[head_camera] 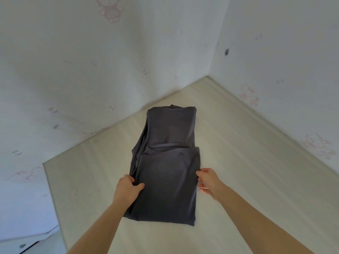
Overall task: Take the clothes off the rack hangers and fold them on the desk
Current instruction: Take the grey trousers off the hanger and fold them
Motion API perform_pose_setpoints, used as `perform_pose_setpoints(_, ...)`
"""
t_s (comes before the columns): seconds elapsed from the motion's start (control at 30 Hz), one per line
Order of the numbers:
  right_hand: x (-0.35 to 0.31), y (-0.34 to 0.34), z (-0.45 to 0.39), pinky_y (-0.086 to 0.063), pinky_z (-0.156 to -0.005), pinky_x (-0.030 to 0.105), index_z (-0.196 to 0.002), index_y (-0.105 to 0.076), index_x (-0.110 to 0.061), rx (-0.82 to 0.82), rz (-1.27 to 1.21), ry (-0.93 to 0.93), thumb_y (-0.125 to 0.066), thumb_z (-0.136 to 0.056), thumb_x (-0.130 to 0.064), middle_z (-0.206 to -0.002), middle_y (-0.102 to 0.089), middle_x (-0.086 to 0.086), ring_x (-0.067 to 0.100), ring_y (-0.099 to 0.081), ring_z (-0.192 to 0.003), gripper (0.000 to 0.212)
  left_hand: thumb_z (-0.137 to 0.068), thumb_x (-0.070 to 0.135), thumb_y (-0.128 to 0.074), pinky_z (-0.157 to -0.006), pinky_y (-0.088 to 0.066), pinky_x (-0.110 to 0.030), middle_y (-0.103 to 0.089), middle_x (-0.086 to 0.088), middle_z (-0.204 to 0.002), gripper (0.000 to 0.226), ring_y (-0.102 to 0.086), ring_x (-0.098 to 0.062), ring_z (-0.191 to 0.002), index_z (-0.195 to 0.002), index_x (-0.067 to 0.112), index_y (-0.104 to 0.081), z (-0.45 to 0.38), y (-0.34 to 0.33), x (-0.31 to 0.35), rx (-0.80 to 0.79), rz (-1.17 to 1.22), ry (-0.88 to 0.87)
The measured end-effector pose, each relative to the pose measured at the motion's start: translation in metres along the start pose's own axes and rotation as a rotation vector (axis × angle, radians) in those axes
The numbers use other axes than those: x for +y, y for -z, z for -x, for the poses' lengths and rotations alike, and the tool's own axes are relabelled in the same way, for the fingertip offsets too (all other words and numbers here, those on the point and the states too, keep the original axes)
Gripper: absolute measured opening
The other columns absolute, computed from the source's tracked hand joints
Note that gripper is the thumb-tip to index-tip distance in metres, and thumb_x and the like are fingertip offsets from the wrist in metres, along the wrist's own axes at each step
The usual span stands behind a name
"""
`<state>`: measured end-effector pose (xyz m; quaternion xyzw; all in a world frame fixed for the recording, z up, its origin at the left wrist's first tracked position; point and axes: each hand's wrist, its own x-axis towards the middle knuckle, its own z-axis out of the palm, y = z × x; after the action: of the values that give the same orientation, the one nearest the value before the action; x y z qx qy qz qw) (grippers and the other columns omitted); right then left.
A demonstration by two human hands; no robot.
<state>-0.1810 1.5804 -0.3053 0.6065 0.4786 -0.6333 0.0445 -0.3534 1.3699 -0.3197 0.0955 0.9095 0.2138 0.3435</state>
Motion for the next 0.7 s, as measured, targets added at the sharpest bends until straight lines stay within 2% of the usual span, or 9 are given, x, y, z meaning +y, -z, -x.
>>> perform_pose_setpoints(0.07,0.003,-0.005,-0.005,-0.044,-0.066,0.030,-0.123,-0.045,-0.009,0.031,0.083,0.034,-0.047,-0.099,-0.021,-0.101,-0.053,0.011,0.021,-0.050,-0.078,0.026,-0.086,0.031,-0.070,-0.074,-0.040,-0.030,-0.054,-0.005,-0.105,0.030,-0.053,-0.022,-0.088,-0.100,0.016,-0.048,0.000,0.000,-0.006,0.018,-0.060,0.000)
perform_pose_setpoints(0.17,0.002,-0.017,-0.007,-0.048,-0.073,0.032,-0.116,-0.046,-0.012,0.032,0.215,0.088,-0.049,-0.098,-0.021,-0.114,-0.055,0.008,0.024,-0.055,-0.097,0.020,-0.090,0.019,-0.064,-0.070,-0.042,-0.029,-0.058,-0.005,-0.087,0.014,-0.053,-0.021,-0.077,-0.084,0.013,-0.053,-0.003,0.002,-0.012,-0.017,-0.096,-0.002)
perform_pose_setpoints(0.27,0.004,-0.022,-0.007,-0.052,-0.089,0.043,-0.113,-0.055,-0.006,0.071,0.389,0.142,-0.051,-0.094,-0.016,-0.113,-0.061,0.012,0.031,-0.059,-0.102,0.022,-0.090,0.015,-0.060,-0.069,-0.046,-0.032,-0.063,-0.014,-0.082,0.016,-0.057,-0.026,-0.075,-0.079,0.003,-0.059,-0.003,0.008,-0.016,-0.094,-0.034,0.030)
perform_pose_setpoints(0.33,0.008,-0.023,-0.005,-0.050,-0.093,0.047,-0.110,-0.058,-0.003,0.108,0.416,0.157,-0.049,-0.094,-0.016,-0.111,-0.063,0.015,0.033,-0.060,-0.101,0.022,-0.088,0.019,-0.060,-0.063,-0.045,-0.030,-0.064,-0.018,-0.081,0.021,-0.057,-0.026,-0.071,-0.078,0.000,-0.062,-0.001,0.015,-0.022,-0.043,-0.008,0.032)
perform_pose_setpoints(0.4,0.013,-0.024,-0.001,-0.050,-0.094,0.047,-0.112,-0.057,-0.001,0.129,0.384,0.146,-0.047,-0.098,-0.018,-0.113,-0.062,0.017,0.033,-0.060,-0.101,0.024,-0.087,0.022,-0.062,-0.056,-0.040,-0.027,-0.056,-0.013,-0.076,0.025,-0.051,-0.020,-0.062,-0.069,0.006,-0.054,0.002,0.019,-0.029,0.023,-0.074,-0.019)
perform_pose_setpoints(0.47,0.019,-0.026,0.008,-0.053,-0.093,0.044,-0.117,-0.051,-0.005,0.103,0.280,0.100,-0.047,-0.100,-0.022,-0.120,-0.059,0.015,0.032,-0.059,-0.106,0.024,-0.087,0.023,-0.064,-0.060,-0.039,-0.026,-0.056,-0.006,-0.086,0.019,-0.053,-0.018,-0.070,-0.083,0.011,-0.050,0.008,0.019,-0.034,-0.005,-0.107,-0.058)
perform_pose_setpoints(0.53,0.028,-0.030,0.019,-0.055,-0.089,0.042,-0.120,-0.043,-0.011,0.055,0.189,0.050,-0.051,-0.099,-0.024,-0.123,-0.055,0.009,0.031,-0.057,-0.111,0.026,-0.088,0.025,-0.067,-0.066,-0.041,-0.026,-0.057,-0.004,-0.097,0.030,-0.056,-0.021,-0.082,-0.101,0.013,-0.043,0.013,0.015,-0.040,-0.069,-0.077,-0.047)
perform_pose_setpoints(0.63,0.043,-0.037,0.032,-0.054,-0.090,0.045,-0.128,-0.034,-0.017,0.010,0.200,0.028,-0.059,-0.095,-0.021,-0.121,-0.048,0.003,0.032,-0.053,-0.117,0.042,-0.087,0.018,-0.067,-0.065,-0.044,-0.029,-0.060,-0.013,-0.104,0.041,-0.057,-0.027,-0.083,-0.114,0.012,-0.036,0.020,0.012,-0.048,-0.096,0.001,-0.006)
perform_pose_setpoints(0.7,0.052,-0.041,0.039,-0.053,-0.093,0.048,-0.133,-0.029,-0.018,0.005,0.237,0.043,-0.059,-0.093,-0.016,-0.128,-0.047,0.005,0.033,-0.052,-0.118,0.050,-0.087,0.014,-0.065,-0.065,-0.044,-0.029,-0.061,-0.015,-0.104,0.048,-0.058,-0.028,-0.084,-0.123,0.011,-0.033,0.024,0.011,-0.053,-0.126,0.014,0.000)
